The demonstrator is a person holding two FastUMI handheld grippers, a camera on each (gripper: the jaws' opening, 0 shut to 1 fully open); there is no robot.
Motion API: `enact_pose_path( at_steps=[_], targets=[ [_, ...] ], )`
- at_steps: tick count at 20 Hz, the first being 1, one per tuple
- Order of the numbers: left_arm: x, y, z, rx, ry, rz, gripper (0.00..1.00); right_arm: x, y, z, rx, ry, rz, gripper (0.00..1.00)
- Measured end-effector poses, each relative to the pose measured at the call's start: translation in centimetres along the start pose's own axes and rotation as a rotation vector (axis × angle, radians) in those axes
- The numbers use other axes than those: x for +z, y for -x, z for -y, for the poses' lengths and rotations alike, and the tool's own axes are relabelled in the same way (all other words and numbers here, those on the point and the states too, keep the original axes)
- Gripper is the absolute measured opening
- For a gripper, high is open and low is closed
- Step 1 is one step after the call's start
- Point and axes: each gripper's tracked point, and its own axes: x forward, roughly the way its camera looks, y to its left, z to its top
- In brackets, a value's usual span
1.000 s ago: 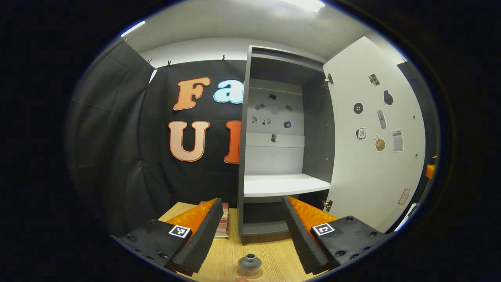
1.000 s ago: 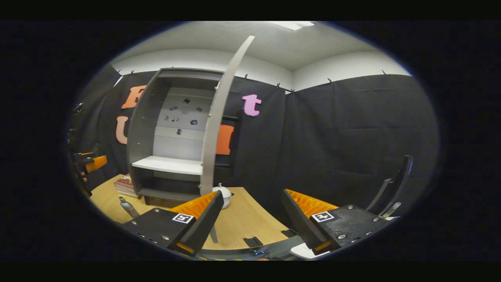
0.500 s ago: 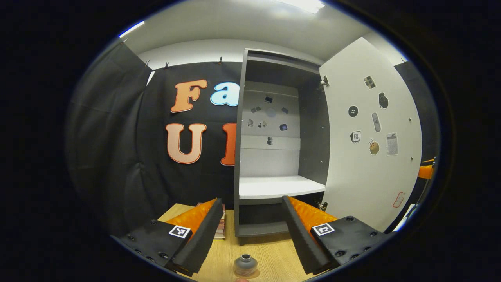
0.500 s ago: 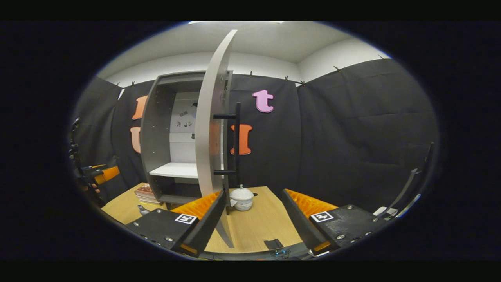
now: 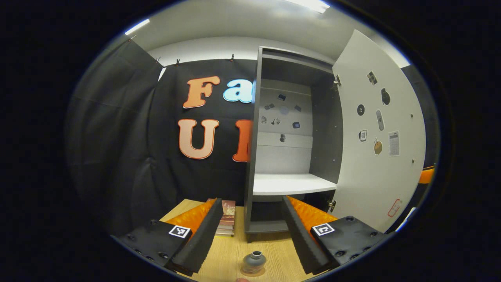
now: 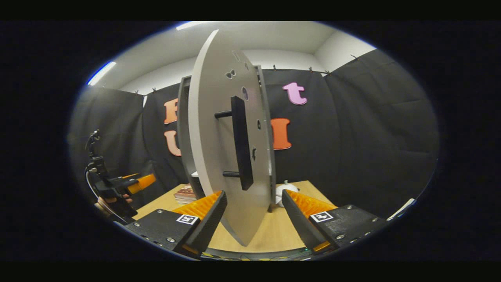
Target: Open the cabinet door with the right hand, grasp the bottle in the cabinet with the left hand and place it on the coaster, then close the cabinet door with the right hand.
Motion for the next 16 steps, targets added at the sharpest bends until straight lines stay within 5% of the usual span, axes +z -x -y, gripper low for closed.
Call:
enact_pose_path(
  at_steps=[7,9,10,11,16],
  targets=[
    [0.5,-1.0,-4.1,0.045,0.012,0.02,0.97,1.8,-4.4,-6.7,0.094,0.062,0.024,0.84],
    [0.7,-1.5,-5.2,0.057,0.011,0.027,0.97,1.8,-5.7,-8.7,0.132,0.069,0.02,0.58],
    [0.8,-1.7,-5.7,0.061,0.012,0.029,0.98,1.6,-6.4,-9.8,0.154,0.058,0.015,0.6],
    [0.6,-1.8,-6.0,0.063,0.012,0.029,0.97,1.5,-6.9,-10.6,0.168,0.048,0.009,0.46],
    [0.5,-2.6,-7.7,0.073,-0.007,0.037,0.97,1.0,-11.9,-15.1,0.241,0.046,0.004,0.37]
  ],
)
